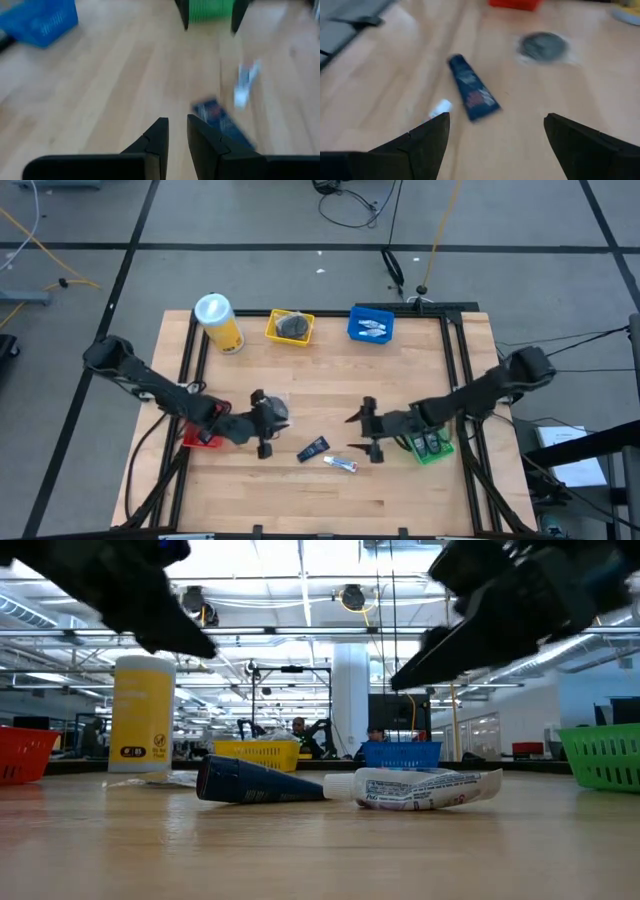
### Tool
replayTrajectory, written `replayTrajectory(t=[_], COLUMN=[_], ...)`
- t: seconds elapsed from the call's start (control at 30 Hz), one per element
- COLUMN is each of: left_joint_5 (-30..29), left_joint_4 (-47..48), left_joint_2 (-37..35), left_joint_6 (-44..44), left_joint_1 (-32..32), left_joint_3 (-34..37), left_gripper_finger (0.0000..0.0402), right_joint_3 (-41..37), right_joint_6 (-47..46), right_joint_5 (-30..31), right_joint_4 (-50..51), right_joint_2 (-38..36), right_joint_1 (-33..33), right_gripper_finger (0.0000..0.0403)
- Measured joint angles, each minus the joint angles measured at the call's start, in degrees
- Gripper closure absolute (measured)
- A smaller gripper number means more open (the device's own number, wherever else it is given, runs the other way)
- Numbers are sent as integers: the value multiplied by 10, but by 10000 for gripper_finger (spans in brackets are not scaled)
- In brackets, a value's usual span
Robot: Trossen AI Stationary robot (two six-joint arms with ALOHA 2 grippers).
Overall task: Pick & Place Travel size toiletries
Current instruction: Put the blue shaving cream into the red bin
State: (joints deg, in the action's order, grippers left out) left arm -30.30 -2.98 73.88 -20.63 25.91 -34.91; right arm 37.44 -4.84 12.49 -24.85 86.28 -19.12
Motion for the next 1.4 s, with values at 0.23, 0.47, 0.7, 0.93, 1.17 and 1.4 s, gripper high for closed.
replayTrajectory(t=[0.23, 0.47, 0.7, 0.93, 1.17, 1.4], left_joint_5=[4, -25, 31, 44, 63, 85], left_joint_4=[84, 8, -137, -130, -85, -25], left_joint_2=[5, 68, 148, 229, 311, 356], left_joint_6=[-72, -138, -99, -160, -155, -177], left_joint_1=[53, 52, 26, 10, 9, -8], left_joint_3=[-28, -27, -27, -74, -146, -183], left_gripper_finger=[330, 327, 225, 87, 69, 126], right_joint_3=[23, 34, 33, -3, -53, -57], right_joint_6=[71, 62, 41, 25, 21, 16], right_joint_5=[-96, -44, 30, 42, 40, 40], right_joint_4=[-175, -73, 103, 114, 28, 16], right_joint_2=[131, 90, -19, -69, -72, -73], right_joint_1=[25, 20, 3, -6, -5, -5], right_gripper_finger=[90, 90, 90, 90, 90, 90])
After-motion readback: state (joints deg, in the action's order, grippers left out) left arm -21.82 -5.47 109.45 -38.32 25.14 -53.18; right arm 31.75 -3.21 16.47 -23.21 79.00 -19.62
